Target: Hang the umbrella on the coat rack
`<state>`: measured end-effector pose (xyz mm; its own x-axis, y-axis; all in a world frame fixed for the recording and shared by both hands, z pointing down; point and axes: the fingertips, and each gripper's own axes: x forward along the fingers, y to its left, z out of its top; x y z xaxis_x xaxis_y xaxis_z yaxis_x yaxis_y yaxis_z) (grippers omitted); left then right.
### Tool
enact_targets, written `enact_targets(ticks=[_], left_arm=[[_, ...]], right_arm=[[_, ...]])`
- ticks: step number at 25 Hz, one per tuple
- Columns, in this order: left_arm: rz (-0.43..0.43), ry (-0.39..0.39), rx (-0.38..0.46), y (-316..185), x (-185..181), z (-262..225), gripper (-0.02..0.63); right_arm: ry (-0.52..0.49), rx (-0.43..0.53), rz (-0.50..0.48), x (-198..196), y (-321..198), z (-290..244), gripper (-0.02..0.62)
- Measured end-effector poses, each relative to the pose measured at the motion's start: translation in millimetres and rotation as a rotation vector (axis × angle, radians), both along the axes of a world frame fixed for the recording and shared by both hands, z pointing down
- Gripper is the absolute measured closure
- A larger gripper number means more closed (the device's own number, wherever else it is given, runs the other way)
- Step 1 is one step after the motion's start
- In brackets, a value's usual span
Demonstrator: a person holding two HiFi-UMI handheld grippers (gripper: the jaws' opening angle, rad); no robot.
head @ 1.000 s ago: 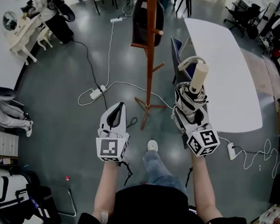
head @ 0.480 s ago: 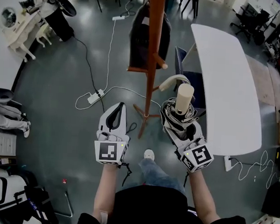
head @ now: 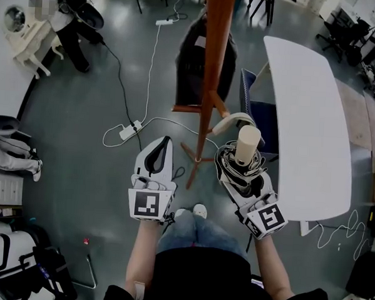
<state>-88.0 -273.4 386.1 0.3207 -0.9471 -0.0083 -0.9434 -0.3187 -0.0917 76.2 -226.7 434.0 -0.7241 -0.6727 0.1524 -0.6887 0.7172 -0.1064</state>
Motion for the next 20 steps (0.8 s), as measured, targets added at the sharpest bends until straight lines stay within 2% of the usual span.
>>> enact_targets(ticks=[13, 20], left_arm=[[0.081, -0.002, 0.022, -9, 2, -14, 0.600], [0.089, 0.043, 0.032, -15, 7, -18, 0.600]], right_arm=[[0.024, 0.009, 0.067, -4, -11, -3, 0.288], [0.027, 0.007, 0.078, 0, -23, -4, 0.288]])
